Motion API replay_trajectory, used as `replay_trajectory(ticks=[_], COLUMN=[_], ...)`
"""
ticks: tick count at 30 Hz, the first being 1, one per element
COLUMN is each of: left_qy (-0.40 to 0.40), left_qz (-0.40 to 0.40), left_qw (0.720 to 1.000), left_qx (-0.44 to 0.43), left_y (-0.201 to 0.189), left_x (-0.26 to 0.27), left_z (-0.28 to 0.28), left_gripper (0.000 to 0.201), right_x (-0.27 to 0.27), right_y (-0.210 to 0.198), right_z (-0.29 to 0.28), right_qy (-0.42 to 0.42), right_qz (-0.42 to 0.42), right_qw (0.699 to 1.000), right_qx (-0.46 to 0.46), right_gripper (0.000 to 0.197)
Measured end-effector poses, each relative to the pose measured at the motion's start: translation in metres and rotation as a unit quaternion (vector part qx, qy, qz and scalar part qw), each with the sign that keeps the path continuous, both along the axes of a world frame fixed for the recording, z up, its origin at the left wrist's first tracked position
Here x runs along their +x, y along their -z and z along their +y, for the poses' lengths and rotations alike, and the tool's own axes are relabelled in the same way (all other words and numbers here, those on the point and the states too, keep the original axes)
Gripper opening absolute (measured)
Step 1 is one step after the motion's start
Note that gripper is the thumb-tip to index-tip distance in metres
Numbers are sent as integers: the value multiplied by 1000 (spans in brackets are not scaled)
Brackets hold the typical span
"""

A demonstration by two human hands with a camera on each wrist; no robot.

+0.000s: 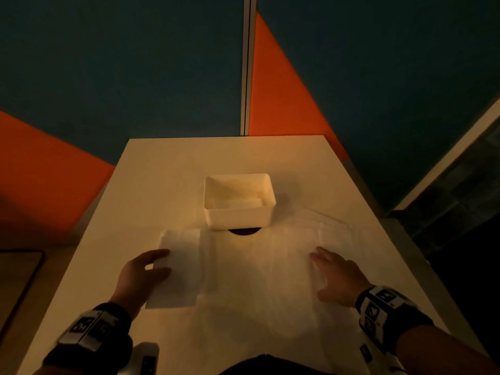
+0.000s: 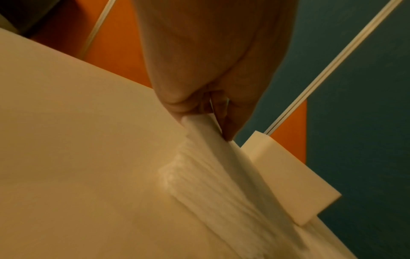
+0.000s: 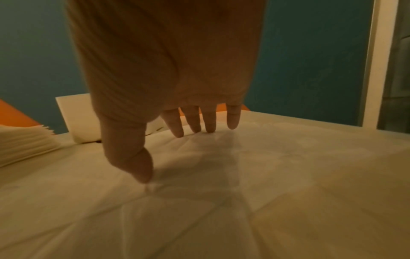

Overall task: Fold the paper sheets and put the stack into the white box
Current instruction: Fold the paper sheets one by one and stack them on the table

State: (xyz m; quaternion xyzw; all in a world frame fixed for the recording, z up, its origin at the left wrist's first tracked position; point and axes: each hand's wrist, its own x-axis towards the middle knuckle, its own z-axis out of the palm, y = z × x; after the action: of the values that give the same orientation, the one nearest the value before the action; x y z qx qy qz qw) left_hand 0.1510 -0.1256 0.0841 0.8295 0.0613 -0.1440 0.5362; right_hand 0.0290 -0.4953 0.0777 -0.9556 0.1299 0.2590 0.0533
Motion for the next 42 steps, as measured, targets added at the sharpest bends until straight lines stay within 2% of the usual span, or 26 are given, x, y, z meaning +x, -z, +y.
replay_trajectory(ticks=[2, 6, 15, 21, 24, 27, 30, 33, 35, 37, 39, 40, 42], left_qy=[14, 35, 38, 48, 54, 74, 82, 97, 120, 143, 172, 196, 250], left_qz=[-22, -42, -65, -73, -81, -86, -111, -152, -199, -208, -132, -73, 42], left_qw=[997, 990, 988, 984, 981, 974, 955, 927, 927, 947, 974, 978, 960], left_qx=[68, 127, 134, 153, 169, 196, 263, 328, 294, 198, 64, -5, -120], left_y=[4, 5, 7, 12, 15, 17, 15, 4, -6, -24, -46, -57, -72], left_x=[1, 1, 11, 15, 18, 19, 17, 14, 13, 10, 6, 4, 0], left_z=[-1, -3, -10, -11, -10, -9, -11, -20, -33, -52, -75, -88, -110], left_gripper=[37, 42, 46, 46, 48, 51, 53, 51, 45, 35, 23, 19, 21], right_x=[0, 0, 1, 2, 2, 0, -2, 1, 6, 15, 27, 33, 45], right_y=[3, 4, 4, 6, 7, 5, -1, -8, -18, -33, -52, -61, -77], right_z=[1, 0, -6, -9, -9, -9, -7, -7, -5, 2, 13, 20, 33], right_qy=[-1, 2, 7, 3, 16, 38, 35, 75, 115, 146, 160, 160, 152], right_qz=[-4, 0, 2, -12, -41, -105, -171, -222, -257, -297, -340, -360, -393], right_qw=[1000, 1000, 999, 999, 997, 992, 984, 971, 954, 932, 905, 892, 870], right_qx=[3, 17, 45, 53, 67, 63, 14, 53, 99, 149, 198, 220, 258], right_gripper=[88, 82, 77, 61, 51, 39, 28, 19, 22, 25, 20, 18, 19])
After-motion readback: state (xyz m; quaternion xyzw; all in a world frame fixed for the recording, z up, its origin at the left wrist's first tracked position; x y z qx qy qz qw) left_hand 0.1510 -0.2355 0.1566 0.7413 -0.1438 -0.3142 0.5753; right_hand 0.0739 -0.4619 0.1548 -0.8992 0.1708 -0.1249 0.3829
